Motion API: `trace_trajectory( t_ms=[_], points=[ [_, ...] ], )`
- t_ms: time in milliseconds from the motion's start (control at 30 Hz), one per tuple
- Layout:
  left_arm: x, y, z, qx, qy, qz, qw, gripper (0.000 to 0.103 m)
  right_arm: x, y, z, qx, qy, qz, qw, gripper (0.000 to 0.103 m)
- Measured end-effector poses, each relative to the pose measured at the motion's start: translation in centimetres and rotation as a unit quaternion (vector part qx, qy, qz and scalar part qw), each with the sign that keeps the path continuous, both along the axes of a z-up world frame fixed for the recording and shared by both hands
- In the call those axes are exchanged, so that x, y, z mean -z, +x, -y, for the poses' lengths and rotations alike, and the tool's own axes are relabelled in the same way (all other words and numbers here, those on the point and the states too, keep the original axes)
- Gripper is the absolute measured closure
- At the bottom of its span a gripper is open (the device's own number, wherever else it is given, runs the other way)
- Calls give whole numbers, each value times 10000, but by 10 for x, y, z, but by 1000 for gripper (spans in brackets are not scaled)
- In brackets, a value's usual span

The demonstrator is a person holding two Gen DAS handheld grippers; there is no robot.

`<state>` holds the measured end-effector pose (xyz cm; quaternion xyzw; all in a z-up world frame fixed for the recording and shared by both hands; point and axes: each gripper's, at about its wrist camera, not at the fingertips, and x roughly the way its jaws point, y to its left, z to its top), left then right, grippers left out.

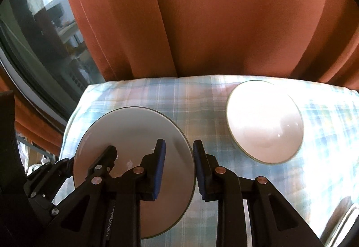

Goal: Organize plates and bowls
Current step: 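Carry the second green-rimmed plate toward the plate stack and lower it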

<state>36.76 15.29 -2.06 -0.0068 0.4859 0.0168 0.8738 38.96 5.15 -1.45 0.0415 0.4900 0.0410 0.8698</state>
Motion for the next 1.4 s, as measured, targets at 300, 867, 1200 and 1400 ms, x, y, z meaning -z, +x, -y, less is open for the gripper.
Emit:
trace_trajectory(
  t_ms=[300,867,1200,1400],
  points=[
    [-46,-37,10,115,28,319,9994,78,-47,-41,13,142,79,327,9993,74],
    [-61,-123,69,252,158,396,9988,78,-72,-137,67,245,156,464,9985,74],
    [-52,-165,127,193,158,201,9995,78,-58,-183,128,154,199,319,9992,74],
    [-45,-185,165,156,224,166,9995,78,-48,-203,165,79,287,320,9990,74]
  ],
)
